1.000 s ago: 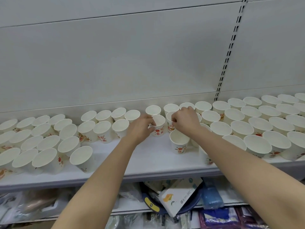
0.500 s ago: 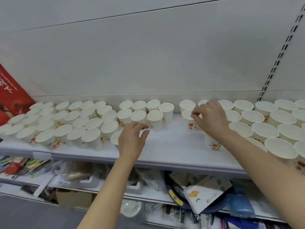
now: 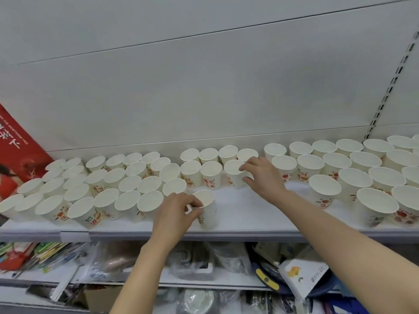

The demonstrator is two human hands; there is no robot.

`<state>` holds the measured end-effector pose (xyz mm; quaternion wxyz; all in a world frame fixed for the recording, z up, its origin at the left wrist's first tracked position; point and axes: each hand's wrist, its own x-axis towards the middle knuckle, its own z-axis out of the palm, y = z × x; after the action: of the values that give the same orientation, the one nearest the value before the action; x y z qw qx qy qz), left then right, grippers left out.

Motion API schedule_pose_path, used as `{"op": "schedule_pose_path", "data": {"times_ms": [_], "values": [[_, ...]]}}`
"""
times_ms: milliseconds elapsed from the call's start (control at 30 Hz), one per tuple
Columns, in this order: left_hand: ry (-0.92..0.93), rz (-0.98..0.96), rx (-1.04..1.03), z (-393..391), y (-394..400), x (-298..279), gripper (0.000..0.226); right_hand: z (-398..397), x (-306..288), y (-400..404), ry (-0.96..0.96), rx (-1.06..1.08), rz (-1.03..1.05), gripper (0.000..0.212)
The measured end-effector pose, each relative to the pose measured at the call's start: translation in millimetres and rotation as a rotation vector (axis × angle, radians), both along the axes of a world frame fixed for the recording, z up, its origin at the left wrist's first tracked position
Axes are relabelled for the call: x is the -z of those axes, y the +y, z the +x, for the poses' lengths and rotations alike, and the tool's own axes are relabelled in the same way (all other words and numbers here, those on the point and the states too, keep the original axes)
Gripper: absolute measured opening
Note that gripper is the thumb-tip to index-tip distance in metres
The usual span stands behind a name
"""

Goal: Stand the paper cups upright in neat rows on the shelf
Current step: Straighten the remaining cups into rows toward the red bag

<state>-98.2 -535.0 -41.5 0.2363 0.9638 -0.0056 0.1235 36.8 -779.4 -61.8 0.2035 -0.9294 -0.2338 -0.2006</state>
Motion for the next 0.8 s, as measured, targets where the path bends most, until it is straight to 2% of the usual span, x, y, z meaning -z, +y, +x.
{"op": "schedule_pose_path", "data": {"times_ms": [200, 367, 600, 800], "values": [[0.025, -0.071, 0.083, 8, -3, -7, 0.007, 0, -6, 20, 0.079, 0.039, -0.1, 0.009], [0.049, -0.17, 0.094, 16, -10, -14, 0.004, -26, -9, -11, 0.0, 0.11, 0.02, 0.001], [0.067, -0.294, 0.195, 24, -44, -17, 0.005, -67, -10, -72, -0.108, 0.222, -0.007, 0.006], [0.062, -0.284, 0.243, 17, -77, -18, 0.005, -68, -3, -97, -0.136, 0.263, -0.058, 0.01]]}}
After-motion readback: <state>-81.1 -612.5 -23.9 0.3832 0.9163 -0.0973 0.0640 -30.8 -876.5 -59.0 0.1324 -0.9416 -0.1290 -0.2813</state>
